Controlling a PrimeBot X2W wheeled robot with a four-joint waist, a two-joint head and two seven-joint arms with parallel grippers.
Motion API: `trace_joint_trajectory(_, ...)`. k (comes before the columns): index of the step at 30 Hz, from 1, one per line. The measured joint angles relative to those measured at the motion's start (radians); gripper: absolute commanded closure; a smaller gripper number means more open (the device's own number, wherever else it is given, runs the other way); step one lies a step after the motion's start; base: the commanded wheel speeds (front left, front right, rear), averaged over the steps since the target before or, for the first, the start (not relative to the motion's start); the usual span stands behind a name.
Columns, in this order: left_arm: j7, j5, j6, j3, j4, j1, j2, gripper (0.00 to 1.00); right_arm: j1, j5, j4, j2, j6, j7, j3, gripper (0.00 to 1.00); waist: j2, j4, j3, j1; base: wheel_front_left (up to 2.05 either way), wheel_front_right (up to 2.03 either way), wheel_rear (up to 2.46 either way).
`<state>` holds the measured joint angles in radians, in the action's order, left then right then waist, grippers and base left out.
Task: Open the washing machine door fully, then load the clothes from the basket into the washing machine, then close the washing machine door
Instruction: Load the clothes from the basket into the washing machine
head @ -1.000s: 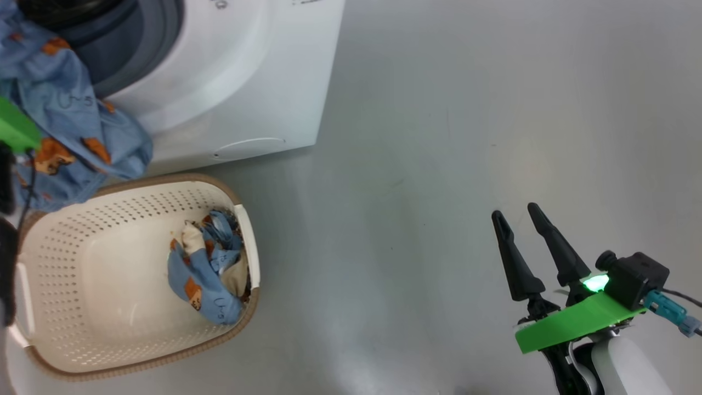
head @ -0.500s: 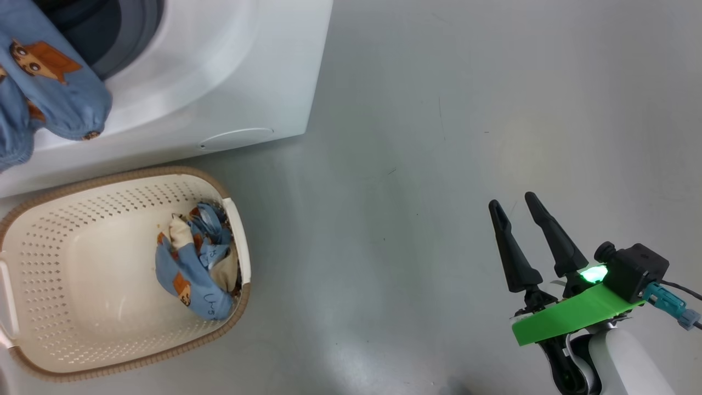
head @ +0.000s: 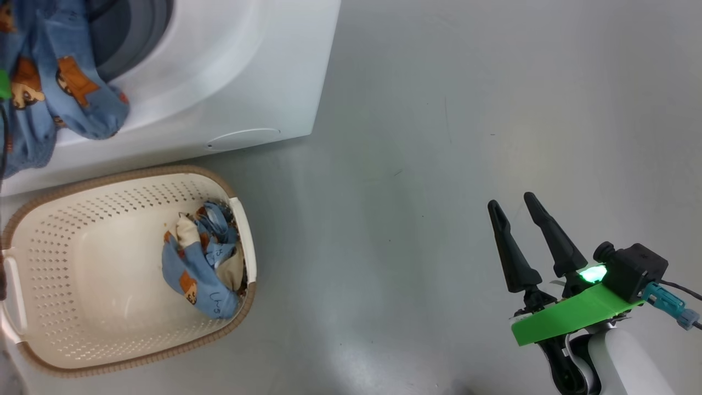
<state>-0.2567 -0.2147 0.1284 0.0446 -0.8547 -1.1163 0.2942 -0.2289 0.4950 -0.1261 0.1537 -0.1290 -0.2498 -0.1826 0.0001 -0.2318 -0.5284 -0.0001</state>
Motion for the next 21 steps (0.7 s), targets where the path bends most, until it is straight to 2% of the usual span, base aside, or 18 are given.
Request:
trace_joint_trajectory(12,0.0,-0.012,0.001,-0.019,0.002,0.016,-0.032,0.0,-0.013,0.0,0.0,0.008,0.0,0.0,0.002,0.0,0.0,0.026,0.014,0.0001,0.0,0.0,0.0)
trace_joint_trajectory(21,0.0,-0.01,0.001,0.012,0.09,0.165,-0.086,0.0,-0.012,-0.001,-0.001,0.015,0.0,0.0,0.018,0.0,0.0,0.051,0.034,0.0,0.0,0.0,0.0)
